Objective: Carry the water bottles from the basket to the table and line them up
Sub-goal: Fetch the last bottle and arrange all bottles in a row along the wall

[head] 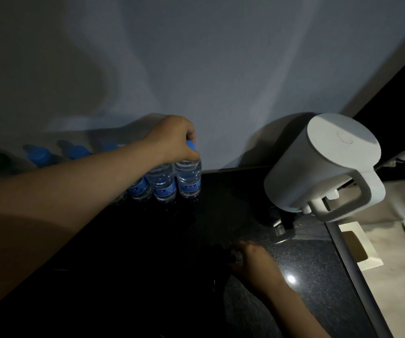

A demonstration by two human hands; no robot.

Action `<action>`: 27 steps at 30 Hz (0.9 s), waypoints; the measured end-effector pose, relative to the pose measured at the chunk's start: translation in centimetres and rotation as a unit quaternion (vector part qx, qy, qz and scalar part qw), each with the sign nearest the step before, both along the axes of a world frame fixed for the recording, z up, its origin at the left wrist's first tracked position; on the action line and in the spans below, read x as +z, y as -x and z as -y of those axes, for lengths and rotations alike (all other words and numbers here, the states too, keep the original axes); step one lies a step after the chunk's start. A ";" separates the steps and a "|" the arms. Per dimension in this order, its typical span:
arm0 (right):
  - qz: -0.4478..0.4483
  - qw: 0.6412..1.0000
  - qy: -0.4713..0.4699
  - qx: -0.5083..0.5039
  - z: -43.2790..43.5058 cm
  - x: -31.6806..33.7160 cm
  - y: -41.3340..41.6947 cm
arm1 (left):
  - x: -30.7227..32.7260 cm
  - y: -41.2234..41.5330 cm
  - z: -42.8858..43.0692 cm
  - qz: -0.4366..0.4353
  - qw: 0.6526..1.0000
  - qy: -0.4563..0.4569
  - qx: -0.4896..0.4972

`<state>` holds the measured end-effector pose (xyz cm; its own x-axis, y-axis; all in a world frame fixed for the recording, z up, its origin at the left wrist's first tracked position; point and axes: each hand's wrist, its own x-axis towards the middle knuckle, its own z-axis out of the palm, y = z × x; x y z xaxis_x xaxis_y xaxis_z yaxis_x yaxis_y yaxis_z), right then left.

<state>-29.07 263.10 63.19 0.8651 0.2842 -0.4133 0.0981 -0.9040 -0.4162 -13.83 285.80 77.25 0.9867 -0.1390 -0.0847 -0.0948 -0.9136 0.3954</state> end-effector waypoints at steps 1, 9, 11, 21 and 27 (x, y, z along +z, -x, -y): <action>0.000 1.000 -0.001 0.001 -0.1 0.0 0.0 | 0.0 0.0 0.0 0.000 1.000 -0.004 -0.001; 0.006 1.000 -0.006 0.005 -0.3 -0.4 0.2 | 0.0 0.1 -0.2 -0.003 1.000 -0.008 0.000; 0.008 1.000 -0.006 0.007 -0.3 -0.4 0.3 | -0.1 0.1 -0.2 -0.005 1.000 -0.007 0.001; 0.025 1.000 -0.014 0.009 -0.8 0.6 0.5 | 0.3 0.6 0.6 -0.024 0.999 -0.029 -0.013; 0.040 0.999 -0.004 0.009 -1.1 2.1 0.9 | 1.0 2.5 0.5 0.017 0.999 -0.049 -0.015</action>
